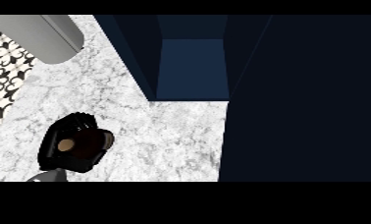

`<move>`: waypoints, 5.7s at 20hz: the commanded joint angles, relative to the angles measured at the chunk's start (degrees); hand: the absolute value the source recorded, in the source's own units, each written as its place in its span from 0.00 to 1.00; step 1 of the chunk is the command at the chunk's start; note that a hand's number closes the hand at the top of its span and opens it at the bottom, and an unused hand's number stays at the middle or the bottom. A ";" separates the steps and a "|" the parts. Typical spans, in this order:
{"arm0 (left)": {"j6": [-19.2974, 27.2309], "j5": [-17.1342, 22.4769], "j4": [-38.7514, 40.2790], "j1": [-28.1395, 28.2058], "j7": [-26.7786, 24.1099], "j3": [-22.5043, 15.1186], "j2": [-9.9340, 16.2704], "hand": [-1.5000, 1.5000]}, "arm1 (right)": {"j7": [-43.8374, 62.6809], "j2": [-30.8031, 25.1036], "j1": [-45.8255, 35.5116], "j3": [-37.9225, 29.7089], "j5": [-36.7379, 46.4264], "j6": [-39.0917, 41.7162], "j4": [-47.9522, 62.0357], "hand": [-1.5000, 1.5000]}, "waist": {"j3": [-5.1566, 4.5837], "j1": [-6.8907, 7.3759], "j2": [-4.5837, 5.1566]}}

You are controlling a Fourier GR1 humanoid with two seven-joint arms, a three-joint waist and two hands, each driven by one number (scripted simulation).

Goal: Pick up the wine, place it into the cabinet and close the cabinet

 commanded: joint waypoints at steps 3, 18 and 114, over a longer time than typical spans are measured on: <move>8.86 -2.45 -8.23 3.00 -2.89 -0.33 -3.27 1.00 | 0.11 0.55 1.46 0.30 -2.40 0.31 -2.70 0.00 | -0.10 0.17 0.14; 11.47 6.26 -40.63 5.62 26.40 -12.94 -7.58 1.00 | 2.53 -0.05 -0.87 -2.44 -4.73 0.53 -4.16 0.00 | -0.10 0.04 0.10; 50.79 20.69 25.11 -47.79 9.62 -26.23 -7.62 1.00 | -0.19 0.38 2.60 -6.17 -9.66 4.41 -3.22 0.00 | -0.11 -1.17 0.45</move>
